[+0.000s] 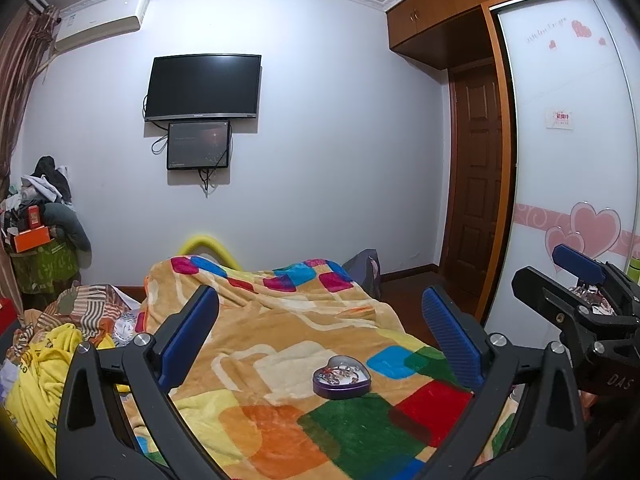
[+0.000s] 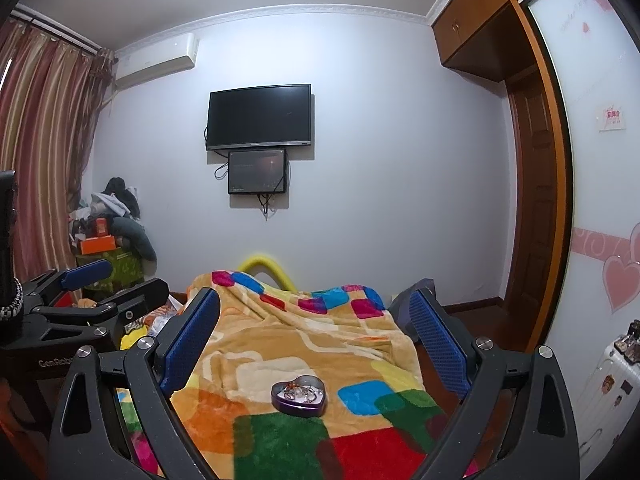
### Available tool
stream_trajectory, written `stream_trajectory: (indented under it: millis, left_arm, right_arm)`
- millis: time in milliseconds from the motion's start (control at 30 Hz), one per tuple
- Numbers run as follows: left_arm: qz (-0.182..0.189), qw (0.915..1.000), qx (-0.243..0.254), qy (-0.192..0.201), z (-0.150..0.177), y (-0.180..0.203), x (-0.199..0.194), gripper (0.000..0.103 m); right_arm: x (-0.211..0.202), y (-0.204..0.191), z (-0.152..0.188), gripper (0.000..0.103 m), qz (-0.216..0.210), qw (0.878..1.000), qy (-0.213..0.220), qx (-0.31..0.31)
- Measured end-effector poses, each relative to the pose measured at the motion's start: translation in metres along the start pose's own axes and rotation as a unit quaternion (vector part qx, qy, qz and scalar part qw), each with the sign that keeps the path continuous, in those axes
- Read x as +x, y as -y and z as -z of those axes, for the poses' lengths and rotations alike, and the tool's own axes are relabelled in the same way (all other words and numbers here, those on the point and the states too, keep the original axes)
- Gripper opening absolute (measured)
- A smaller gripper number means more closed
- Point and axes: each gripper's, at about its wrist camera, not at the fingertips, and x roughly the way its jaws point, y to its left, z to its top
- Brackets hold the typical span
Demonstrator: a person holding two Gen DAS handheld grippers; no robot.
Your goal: Organize jewelry
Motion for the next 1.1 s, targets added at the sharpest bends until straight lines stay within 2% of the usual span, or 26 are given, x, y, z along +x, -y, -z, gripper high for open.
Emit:
stream_trajectory:
  millis: [1100]
  left_arm:
    - [0.013,0.9999,-0.005,-0.008,-0.0007,-0.0022,0.0031,0.102]
  right_arm:
    - [0.0048,0.0057,0.0005,0.094,0.001,1.000,-0.011,0.014]
